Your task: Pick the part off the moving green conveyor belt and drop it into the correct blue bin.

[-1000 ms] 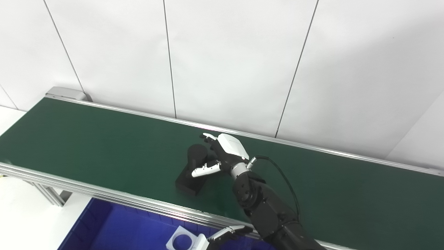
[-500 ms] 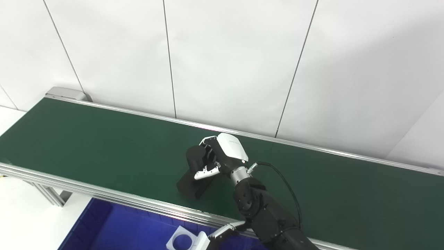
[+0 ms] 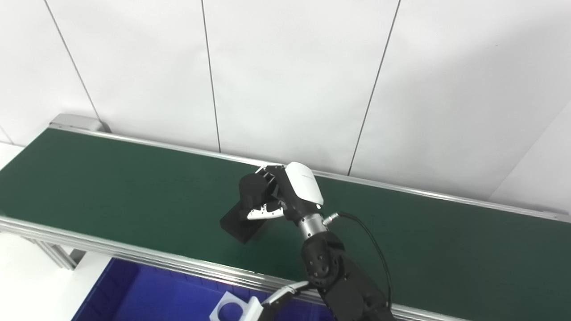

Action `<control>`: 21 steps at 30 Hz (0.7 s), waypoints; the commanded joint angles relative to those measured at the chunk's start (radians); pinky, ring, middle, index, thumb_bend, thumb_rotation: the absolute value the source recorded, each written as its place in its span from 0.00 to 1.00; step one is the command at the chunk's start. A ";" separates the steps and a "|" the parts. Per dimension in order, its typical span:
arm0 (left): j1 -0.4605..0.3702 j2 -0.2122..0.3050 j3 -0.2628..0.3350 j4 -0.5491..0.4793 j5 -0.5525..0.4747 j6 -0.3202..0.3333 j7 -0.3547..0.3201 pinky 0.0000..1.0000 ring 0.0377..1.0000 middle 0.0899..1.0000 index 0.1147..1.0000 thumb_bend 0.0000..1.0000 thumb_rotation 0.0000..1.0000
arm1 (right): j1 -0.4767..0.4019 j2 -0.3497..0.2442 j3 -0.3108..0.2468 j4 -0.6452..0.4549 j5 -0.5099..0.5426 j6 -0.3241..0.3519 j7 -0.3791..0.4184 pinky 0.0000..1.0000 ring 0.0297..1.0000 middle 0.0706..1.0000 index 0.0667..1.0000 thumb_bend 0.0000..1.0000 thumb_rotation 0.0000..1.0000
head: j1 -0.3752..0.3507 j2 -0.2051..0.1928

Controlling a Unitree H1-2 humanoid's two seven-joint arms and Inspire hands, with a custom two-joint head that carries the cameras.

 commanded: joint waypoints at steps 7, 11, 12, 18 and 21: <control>0.013 0.025 0.017 -0.058 -0.020 -0.024 -0.014 0.78 0.80 0.80 0.76 0.79 0.38 | 0.109 -0.041 -0.096 -0.334 0.026 0.072 0.038 0.25 0.29 0.37 0.47 0.51 0.00 | -0.042 0.032; 0.035 0.029 0.032 -0.082 -0.024 -0.024 -0.019 0.79 0.80 0.80 0.76 0.79 0.41 | 0.193 -0.071 -0.130 -0.495 0.026 0.121 0.077 0.28 0.33 0.38 0.47 0.51 0.00 | -0.075 0.056; 0.041 0.031 0.038 -0.089 -0.021 -0.024 -0.022 0.79 0.80 0.80 0.76 0.79 0.42 | 0.222 -0.084 -0.140 -0.536 0.028 0.122 0.082 0.28 0.33 0.38 0.47 0.51 0.00 | -0.093 0.067; 0.080 0.038 0.081 -0.139 -0.020 -0.023 -0.062 0.78 0.80 0.80 0.76 0.78 0.45 | 0.401 -0.127 -0.195 -0.749 0.016 0.144 0.094 0.24 0.30 0.38 0.48 0.51 0.00 | -0.133 0.102; 0.101 0.042 0.106 -0.168 -0.038 -0.023 -0.095 0.78 0.80 0.80 0.76 0.78 0.45 | 0.504 -0.139 -0.222 -0.848 0.013 0.150 0.099 0.22 0.27 0.36 0.47 0.51 0.00 | -0.149 0.112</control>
